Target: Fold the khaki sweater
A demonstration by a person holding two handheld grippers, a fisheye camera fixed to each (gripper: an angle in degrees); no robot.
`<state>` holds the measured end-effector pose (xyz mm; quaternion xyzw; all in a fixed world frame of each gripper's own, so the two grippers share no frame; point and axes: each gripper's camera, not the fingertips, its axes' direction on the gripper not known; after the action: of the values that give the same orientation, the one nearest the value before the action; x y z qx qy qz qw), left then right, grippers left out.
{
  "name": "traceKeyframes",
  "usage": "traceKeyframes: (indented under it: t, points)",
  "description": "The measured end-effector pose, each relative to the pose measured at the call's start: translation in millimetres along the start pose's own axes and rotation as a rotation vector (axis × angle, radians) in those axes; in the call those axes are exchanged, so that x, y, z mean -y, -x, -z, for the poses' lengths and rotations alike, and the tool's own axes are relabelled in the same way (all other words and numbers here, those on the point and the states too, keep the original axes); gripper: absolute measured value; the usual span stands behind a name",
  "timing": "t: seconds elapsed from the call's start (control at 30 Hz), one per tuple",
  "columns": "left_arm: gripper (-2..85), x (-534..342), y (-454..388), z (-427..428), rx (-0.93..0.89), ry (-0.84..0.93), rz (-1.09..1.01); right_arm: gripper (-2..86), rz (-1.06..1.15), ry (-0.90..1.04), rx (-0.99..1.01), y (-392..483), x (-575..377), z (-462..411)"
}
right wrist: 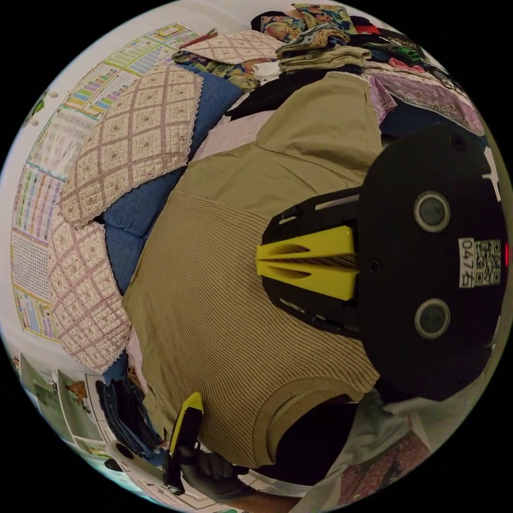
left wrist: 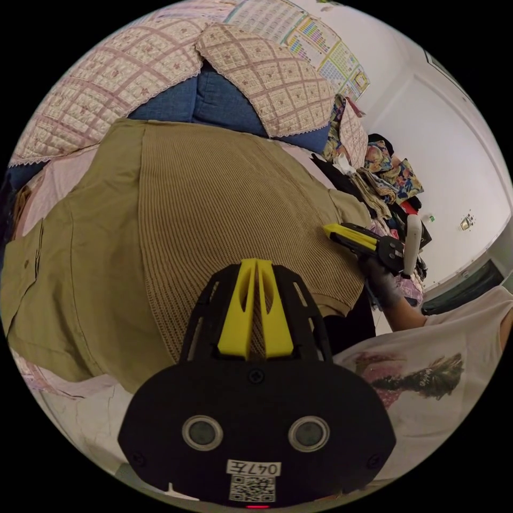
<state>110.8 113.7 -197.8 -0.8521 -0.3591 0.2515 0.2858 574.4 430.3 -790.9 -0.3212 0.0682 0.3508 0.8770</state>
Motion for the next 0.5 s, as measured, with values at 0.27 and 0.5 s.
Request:
traceKeyframes:
  t: [0.27, 0.5]
  points:
    - [-1.0, -11.4, 2.2, -15.0, -0.022, 0.001, 0.009, -1.2, 0.017, 0.013, -0.004, 30.7, 6.5, -10.4]
    - [-1.0, -20.5, -4.9, -27.1, -0.029, 0.001, 0.013, -1.2, 0.019, 0.018, -0.003, 47.7, 9.5, -17.2]
